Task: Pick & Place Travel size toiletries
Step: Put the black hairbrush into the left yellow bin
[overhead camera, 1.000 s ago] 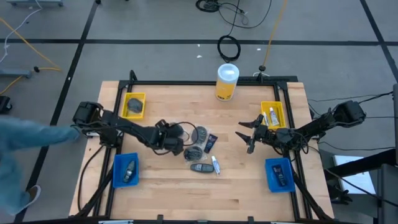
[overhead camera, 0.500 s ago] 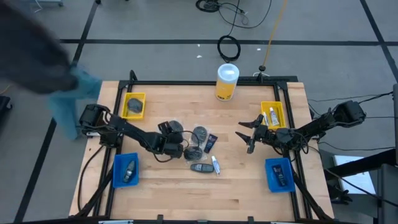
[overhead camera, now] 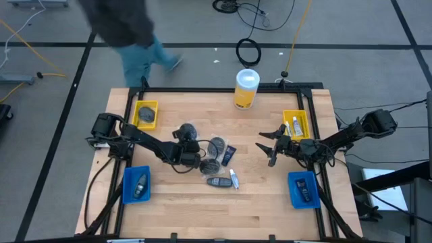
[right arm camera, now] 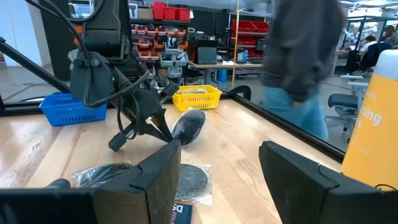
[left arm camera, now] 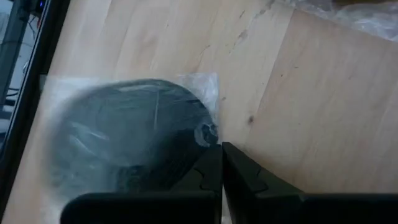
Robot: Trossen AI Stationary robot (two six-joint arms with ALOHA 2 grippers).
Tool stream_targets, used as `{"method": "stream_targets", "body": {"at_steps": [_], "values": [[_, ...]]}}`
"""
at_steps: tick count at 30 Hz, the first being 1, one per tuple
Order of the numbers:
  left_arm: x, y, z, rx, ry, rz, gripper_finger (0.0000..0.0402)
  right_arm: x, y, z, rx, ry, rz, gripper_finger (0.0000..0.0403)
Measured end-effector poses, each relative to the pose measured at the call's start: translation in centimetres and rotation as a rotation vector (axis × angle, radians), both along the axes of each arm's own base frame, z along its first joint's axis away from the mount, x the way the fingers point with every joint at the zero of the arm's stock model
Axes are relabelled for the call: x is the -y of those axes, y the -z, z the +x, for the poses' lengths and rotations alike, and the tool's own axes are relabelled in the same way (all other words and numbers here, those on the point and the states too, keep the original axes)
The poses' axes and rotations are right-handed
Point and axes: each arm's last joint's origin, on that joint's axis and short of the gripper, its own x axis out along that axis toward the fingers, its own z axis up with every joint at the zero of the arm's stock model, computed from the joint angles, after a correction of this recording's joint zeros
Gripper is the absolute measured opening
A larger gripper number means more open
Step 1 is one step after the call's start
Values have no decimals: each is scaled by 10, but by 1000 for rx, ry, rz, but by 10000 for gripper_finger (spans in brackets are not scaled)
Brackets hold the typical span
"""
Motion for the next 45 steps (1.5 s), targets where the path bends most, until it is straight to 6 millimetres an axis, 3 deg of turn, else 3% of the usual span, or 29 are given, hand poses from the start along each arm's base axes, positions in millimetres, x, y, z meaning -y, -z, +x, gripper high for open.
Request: {"method": "stream_targets", "body": {"at_steps": [5,13,19,23,27,31,36,41,45], "values": [[3,-12,-1,-31,-14,52,3,0,0,0,0,0,0,210],[15,-61,-7,30,-21,183,4,0,1,0,-7,0,0,210],[16,-92,-25,79,-43,240,4,0,2,0,-14,3,2,210],[14,-105,-29,137,-52,164,2,0,1,0,-13,4,3,210],[5,-105,-29,133,-88,82,10,0,2,0,-14,4,3,210],[-13,-103,-27,121,-165,0,59,0,2,0,-14,2,3,210],[-31,-101,-26,41,-142,-104,166,0,2,0,-15,1,3,210],[-34,-87,-31,-57,-37,-154,270,0,2,0,-19,1,2,210],[-30,-65,-40,-123,83,-150,305,0,2,0,-18,1,2,210]]}}
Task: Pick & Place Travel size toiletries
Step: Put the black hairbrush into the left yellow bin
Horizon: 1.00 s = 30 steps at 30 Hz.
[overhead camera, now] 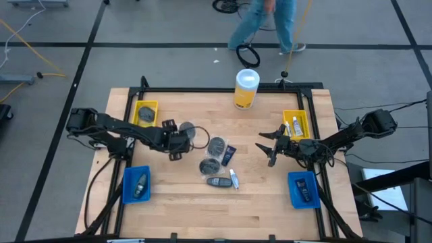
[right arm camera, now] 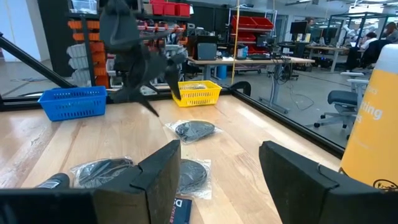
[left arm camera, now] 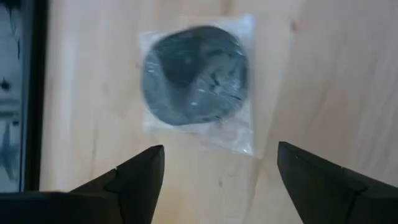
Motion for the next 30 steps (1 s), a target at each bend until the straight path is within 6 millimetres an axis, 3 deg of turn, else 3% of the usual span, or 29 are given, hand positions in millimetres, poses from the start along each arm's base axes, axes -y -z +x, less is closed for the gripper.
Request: {"method": "stream_targets", "body": {"at_steps": [4,13,24,30], "values": [[1,16,-7,-28,86,19,310,0,0,0,0,2,0,210],[2,31,-4,52,268,46,310,0,0,0,0,3,0,210],[2,35,-5,-5,366,80,310,0,0,0,0,3,0,210],[-1,45,-7,15,372,184,310,0,0,0,-1,3,0,210]]}}
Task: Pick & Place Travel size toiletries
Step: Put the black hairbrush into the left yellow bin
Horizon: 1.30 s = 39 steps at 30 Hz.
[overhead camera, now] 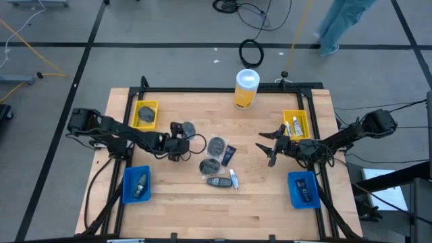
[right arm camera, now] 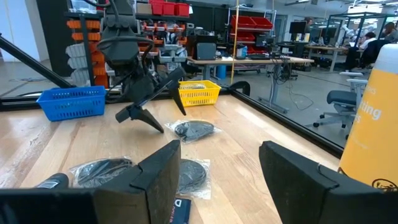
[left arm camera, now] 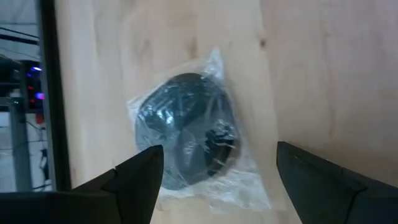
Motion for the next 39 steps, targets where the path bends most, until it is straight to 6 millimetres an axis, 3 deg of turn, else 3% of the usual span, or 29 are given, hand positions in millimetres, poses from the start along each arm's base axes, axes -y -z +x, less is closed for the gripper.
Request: {"method": "stream_targets", "body": {"at_steps": [6,18,28,39], "values": [[-2,11,-5,-16,6,82,294,0,0,0,0,0,0,210],[-26,28,3,-6,-92,105,169,0,0,0,-1,0,0,210],[-39,27,7,69,-157,85,12,0,0,0,-1,0,0,210],[-35,21,12,192,-269,227,3,0,0,0,-1,0,0,210]]}}
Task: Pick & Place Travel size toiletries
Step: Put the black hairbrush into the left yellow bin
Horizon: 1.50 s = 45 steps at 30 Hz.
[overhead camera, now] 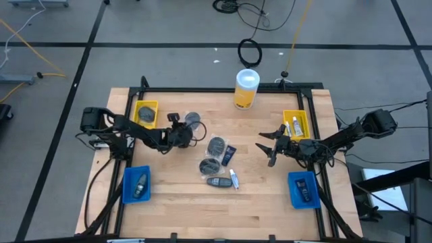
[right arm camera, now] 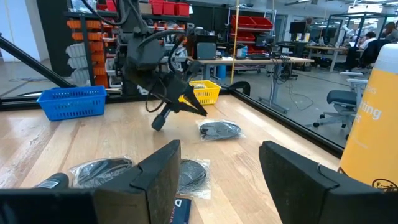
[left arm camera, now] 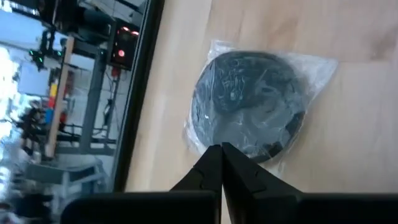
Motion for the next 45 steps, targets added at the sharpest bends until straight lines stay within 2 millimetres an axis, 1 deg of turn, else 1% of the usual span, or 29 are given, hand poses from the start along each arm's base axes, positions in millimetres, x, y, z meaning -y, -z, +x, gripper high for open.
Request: {"method": "stream_targets", "body": {"at_steps": [3,4,6,9,12,15,18,21,23,25,28,30,32,36,45], "values": [[-3,-2,5,101,-25,-92,3,0,0,0,0,0,0,210],[-6,-2,6,133,-30,-142,9,0,0,0,0,0,0,210],[-13,-3,9,196,-40,-239,31,0,0,0,0,0,0,210],[-26,-10,17,299,-23,-369,90,0,0,0,0,0,0,210],[-36,-13,19,363,-4,-470,167,0,0,0,0,0,0,210],[-42,-18,24,442,39,-498,245,0,0,0,0,0,0,210],[-45,-17,24,440,41,-487,312,0,0,0,0,0,0,210],[-48,-13,27,449,41,-479,356,0,0,0,0,0,0,210],[-48,-5,26,408,38,-476,374,0,0,0,0,0,0,210],[-49,1,27,383,35,-453,381,0,0,0,-2,0,0,210],[-50,9,28,346,41,-442,375,1,0,0,-2,4,0,210],[-49,11,28,332,45,-449,358,2,1,0,-5,10,2,210],[-49,12,27,323,47,-461,333,2,1,0,-4,11,7,210],[-51,14,24,292,33,-481,263,2,1,0,-3,9,9,210],[-51,16,20,244,16,-455,84,2,1,0,-3,9,9,210]]}}
